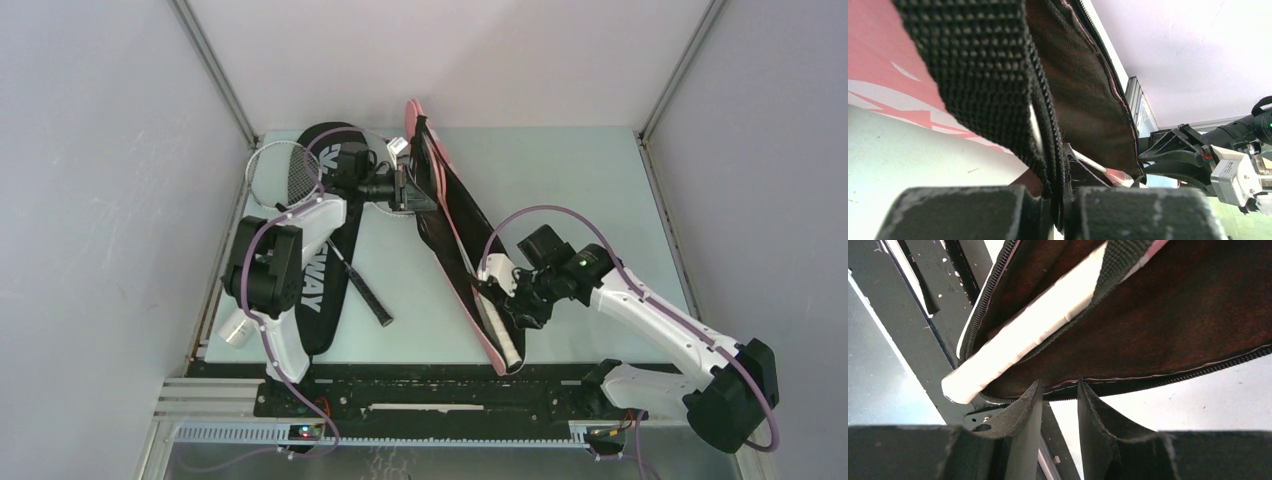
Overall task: Pack up the badminton gear
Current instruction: Adjust the racket bag at the center of the board.
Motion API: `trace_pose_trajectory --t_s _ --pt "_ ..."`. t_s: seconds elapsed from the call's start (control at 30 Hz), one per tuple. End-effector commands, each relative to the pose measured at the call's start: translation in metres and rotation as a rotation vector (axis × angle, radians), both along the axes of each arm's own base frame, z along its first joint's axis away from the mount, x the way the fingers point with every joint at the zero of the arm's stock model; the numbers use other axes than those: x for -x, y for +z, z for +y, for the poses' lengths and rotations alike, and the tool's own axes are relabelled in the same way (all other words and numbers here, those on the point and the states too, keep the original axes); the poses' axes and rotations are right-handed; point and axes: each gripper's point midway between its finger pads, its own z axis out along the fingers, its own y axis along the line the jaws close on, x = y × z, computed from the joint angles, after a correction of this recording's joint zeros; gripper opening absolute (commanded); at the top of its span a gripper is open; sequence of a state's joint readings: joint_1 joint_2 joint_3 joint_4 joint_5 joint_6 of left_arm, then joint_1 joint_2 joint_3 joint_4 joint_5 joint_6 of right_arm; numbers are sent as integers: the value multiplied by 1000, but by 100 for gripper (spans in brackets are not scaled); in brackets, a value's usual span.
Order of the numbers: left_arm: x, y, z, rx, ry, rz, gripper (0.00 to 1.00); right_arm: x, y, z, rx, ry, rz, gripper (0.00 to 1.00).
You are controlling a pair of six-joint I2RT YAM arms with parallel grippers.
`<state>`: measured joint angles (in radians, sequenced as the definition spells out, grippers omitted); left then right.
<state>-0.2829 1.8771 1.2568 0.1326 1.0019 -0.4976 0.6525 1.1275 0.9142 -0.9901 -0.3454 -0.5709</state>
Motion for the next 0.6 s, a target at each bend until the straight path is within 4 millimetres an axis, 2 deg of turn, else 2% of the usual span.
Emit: trace_pose_trajectory --t_s 0.0,0.13,0.3,0.43,0.57 --pt "4 41 0 65 -23 -141 0 7 2 3 9 32 0 41" --pt "4 41 0 66 -25 -142 0 12 11 13 -45 61 -3 52" --pt "5 43 0 63 -33 -152 0 23 12 23 -88 107 74 73" --pt "5 45 0 61 -51 -175 0 31 12 32 -125 146 133 78" --pt "5 44 0 63 -72 -184 0 35 2 38 -123 168 199 80"
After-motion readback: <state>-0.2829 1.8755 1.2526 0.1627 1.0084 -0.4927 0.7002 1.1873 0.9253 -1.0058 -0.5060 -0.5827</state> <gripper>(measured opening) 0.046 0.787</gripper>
